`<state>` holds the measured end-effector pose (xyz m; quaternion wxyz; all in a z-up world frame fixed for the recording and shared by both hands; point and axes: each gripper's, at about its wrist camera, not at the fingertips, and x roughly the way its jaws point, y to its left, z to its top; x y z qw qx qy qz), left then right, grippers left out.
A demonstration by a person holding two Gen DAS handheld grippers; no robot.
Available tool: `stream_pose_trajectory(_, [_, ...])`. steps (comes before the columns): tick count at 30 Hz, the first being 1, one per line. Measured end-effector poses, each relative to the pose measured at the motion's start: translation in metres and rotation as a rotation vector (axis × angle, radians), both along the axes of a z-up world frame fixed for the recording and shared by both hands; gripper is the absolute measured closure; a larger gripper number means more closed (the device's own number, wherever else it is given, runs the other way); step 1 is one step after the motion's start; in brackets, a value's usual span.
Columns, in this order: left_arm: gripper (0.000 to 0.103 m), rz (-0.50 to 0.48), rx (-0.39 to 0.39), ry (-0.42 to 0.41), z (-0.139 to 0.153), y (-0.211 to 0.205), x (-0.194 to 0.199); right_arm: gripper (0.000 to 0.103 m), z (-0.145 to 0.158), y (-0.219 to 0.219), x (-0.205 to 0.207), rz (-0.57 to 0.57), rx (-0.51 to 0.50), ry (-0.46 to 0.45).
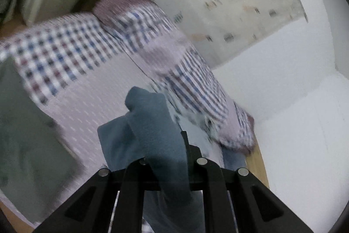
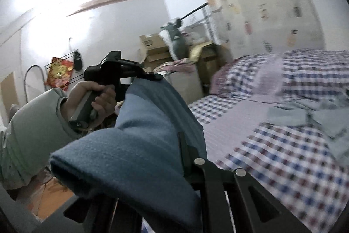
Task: Fold clothes
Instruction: 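Lift the teal bundle up off the bedspread with both grippers, then lower the teal bundle onto the bed end and open both grippers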
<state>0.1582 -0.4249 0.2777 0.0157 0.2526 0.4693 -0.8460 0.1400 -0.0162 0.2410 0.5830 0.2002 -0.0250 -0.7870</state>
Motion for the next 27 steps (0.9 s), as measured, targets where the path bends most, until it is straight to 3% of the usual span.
stream_pose_trajectory(4, [0.093,0.100,-0.002,0.016,0.003,-0.063,0.014,0.096,0.001,-0.071,-0.034,0.070,-0.003,-0.021])
stream_pose_trajectory(9, [0.093,0.186,-0.022,0.018,0.000,-0.128,0.025,0.096,-0.001,-0.154,-0.067,0.125,0.002,0.016])
stream_pose_trajectory(15, [0.093,0.254,-0.053,0.021,-0.011,-0.190,0.039,0.096,-0.026,-0.238,-0.084,0.172,0.038,0.075])
stream_pose_trajectory(21, [0.093,0.273,-0.065,0.007,-0.047,-0.221,0.065,0.096,-0.064,-0.266,-0.047,0.235,0.097,0.148])
stream_pose_trajectory(27, [0.093,0.270,-0.066,0.003,-0.083,-0.230,0.116,0.096,-0.102,-0.287,-0.003,0.300,0.160,0.227])
